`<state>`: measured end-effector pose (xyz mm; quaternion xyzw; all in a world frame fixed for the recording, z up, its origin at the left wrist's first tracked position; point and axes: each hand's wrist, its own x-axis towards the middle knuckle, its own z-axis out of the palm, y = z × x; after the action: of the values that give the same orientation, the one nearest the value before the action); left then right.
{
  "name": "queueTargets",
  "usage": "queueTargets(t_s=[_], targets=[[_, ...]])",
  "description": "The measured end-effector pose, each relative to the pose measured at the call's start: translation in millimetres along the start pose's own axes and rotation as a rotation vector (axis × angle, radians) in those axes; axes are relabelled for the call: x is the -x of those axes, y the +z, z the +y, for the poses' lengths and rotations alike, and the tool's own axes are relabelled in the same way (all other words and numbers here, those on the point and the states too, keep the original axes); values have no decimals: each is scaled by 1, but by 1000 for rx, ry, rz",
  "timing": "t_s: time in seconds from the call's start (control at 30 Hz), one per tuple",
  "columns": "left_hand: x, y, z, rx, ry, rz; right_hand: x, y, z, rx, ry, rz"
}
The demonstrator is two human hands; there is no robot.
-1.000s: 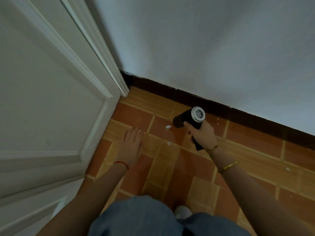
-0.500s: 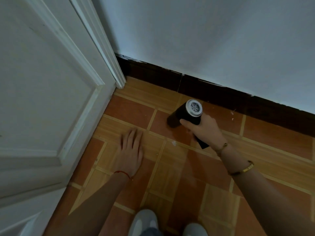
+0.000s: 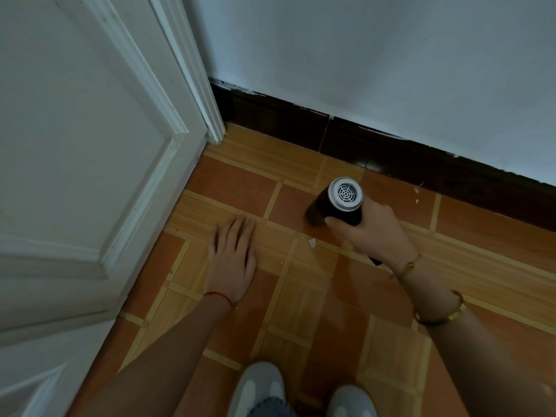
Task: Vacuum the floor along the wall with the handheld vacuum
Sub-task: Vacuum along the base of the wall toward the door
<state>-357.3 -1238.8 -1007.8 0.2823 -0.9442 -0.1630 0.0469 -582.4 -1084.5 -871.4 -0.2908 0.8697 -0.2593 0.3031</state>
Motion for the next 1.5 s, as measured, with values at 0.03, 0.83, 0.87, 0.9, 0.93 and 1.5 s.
queueTargets(t_s=[0.03,0.83,0.87,0.9,0.93,1.5], targets=[[0,0,0,1,0,1,3,-2,1,-11,21,-45],[10,-6,-28,-52,-204,75,-77,44,-54,-230,-67,-116],[11,-6,-28,-51,-204,72,-81,44,-59,-219,-73,-185],[11,-6,-27,-49,-205,70,-84,45,-63,-191,-87,-206],[11,-7,-27,-47,-208,69,-87,44,-66,-152,-109,-176],[9,-9,-27,-65,-203,23,-130,84,-118,-298,-152,-329]])
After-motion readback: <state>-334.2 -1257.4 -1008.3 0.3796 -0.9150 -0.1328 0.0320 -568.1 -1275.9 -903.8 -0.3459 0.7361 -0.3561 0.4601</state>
